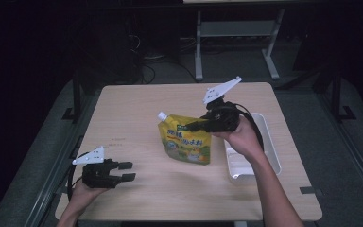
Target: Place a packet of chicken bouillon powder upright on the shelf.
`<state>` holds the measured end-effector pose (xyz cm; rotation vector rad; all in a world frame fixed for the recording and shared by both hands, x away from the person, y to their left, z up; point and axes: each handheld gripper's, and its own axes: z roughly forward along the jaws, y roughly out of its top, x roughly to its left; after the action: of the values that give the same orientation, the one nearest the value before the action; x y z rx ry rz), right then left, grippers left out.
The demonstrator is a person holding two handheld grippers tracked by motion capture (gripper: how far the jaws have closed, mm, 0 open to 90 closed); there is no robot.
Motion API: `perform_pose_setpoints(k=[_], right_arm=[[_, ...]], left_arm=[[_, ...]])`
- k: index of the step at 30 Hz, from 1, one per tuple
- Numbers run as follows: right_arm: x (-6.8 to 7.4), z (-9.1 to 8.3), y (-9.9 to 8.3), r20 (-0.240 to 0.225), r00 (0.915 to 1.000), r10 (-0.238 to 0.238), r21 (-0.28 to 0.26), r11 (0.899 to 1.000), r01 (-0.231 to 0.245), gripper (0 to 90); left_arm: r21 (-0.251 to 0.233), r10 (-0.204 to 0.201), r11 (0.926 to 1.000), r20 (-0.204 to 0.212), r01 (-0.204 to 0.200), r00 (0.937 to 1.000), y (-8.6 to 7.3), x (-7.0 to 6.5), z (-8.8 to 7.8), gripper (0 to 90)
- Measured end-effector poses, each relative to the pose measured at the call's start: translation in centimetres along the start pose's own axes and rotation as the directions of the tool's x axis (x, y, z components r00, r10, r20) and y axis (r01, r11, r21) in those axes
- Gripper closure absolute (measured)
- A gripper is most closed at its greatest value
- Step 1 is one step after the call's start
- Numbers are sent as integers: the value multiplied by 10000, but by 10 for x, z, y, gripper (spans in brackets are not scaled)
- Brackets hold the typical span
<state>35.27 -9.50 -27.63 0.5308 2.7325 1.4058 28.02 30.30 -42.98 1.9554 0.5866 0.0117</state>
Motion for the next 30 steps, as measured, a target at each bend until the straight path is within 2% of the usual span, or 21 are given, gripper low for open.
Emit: perform_pose_setpoints(k=[5, 16, 19, 21, 30], right_arm=[[-16, -22, -2, 389, 9992, -4, -7, 10000, 4, 895], [-33, -58, -9, 1093, 9938, -220, 106, 9997, 209, 895], [-39, -66, -15, 1342, 9908, -171, 257, 9996, 138, 895], [-45, -76, -21, 1590, 9873, 34, 314, 9995, -84, 895], [-57, -98, -38, 2053, 9785, 190, 326, 9991, -263, 894]], left_arm=[[51, -20, 10000, 26, 20, 10000, -1, 0, 1, 481], [185, -93, 9998, 37, 92, 9999, -3, 0, 3, 479], [275, -85, 9996, 28, 85, 10000, -3, 0, 3, 479], [321, -80, 9995, 58, 78, 10000, -3, 0, 5, 479], [319, -120, 9994, 101, 117, 9999, -3, 1, 4, 479]])
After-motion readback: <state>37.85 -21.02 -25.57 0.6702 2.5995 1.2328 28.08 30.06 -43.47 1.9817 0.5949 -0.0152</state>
